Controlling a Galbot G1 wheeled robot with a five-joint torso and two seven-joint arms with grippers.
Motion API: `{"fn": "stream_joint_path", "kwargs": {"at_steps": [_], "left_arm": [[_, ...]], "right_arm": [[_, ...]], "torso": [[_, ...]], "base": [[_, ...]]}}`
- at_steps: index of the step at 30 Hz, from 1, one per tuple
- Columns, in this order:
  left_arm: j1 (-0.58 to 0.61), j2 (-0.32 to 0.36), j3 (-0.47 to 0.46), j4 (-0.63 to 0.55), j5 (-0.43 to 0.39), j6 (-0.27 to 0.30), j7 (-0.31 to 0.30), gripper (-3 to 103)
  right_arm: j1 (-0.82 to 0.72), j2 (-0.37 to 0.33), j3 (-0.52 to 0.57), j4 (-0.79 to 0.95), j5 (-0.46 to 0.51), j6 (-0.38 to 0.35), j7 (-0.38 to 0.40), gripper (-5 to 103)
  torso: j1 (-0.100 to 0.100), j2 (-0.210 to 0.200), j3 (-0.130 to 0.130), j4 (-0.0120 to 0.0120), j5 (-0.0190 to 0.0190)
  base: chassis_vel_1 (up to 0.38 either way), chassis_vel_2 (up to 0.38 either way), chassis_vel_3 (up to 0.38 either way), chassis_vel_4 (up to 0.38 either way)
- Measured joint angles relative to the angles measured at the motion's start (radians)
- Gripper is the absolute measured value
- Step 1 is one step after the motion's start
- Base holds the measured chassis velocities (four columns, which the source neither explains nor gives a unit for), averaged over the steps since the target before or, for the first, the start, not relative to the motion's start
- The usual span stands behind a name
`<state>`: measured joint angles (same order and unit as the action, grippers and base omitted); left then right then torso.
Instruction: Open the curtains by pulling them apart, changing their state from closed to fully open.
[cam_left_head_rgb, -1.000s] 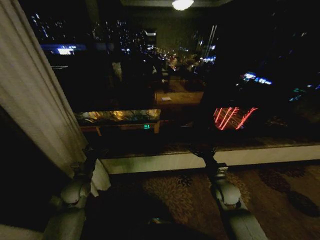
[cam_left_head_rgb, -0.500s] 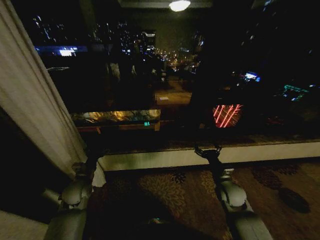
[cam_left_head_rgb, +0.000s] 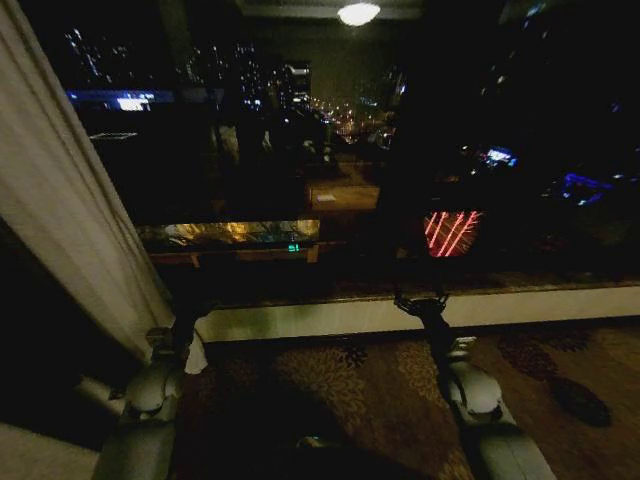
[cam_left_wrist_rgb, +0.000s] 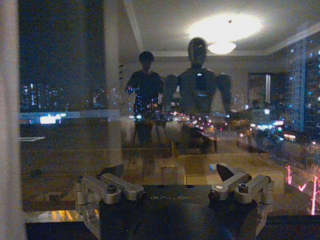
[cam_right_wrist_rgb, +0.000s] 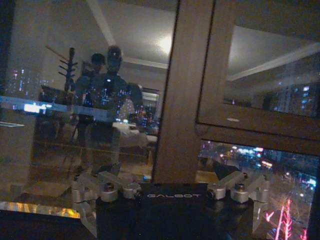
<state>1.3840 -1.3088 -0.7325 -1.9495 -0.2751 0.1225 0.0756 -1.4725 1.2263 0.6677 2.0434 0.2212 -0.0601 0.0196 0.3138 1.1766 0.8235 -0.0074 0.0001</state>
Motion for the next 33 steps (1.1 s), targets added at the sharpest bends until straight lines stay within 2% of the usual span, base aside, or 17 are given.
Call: {"fn": "stream_joint_path", "kwargs": {"at_steps": [10, 29, 32, 33], "left_arm": [[-0.007, -0.005, 0.013, 0.012, 0.012, -0.009, 0.003, 100], [-0.010, 0.006, 0.009, 0.032, 0.009, -0.035, 0.007, 100], [-0.010, 0.008, 0.009, 0.034, 0.008, -0.035, 0.008, 100], [-0.010, 0.009, 0.009, 0.034, 0.008, -0.035, 0.008, 100]], "right_arm": [[-0.013, -0.003, 0.011, 0.004, 0.000, 0.000, 0.000, 100], [-0.015, 0.011, 0.009, 0.014, -0.007, -0.001, -0.002, 100], [-0.017, 0.013, 0.009, 0.015, -0.008, -0.001, -0.002, 100], [-0.017, 0.013, 0.009, 0.015, -0.008, -0.001, -0.002, 100]], "torso": [[0.000, 0.000, 0.000, -0.0001, -0.0001], [0.000, 0.000, 0.000, -0.0001, 0.0003], [0.000, 0.000, 0.000, -0.0001, -0.0009], [0.000, 0.000, 0.000, 0.0000, 0.0002]], "base": [[-0.280, -0.283, 0.273, 0.278], [-0.353, -0.363, 0.353, 0.351], [-0.344, -0.351, 0.339, 0.345], [-0.324, -0.273, 0.310, 0.342]]}}
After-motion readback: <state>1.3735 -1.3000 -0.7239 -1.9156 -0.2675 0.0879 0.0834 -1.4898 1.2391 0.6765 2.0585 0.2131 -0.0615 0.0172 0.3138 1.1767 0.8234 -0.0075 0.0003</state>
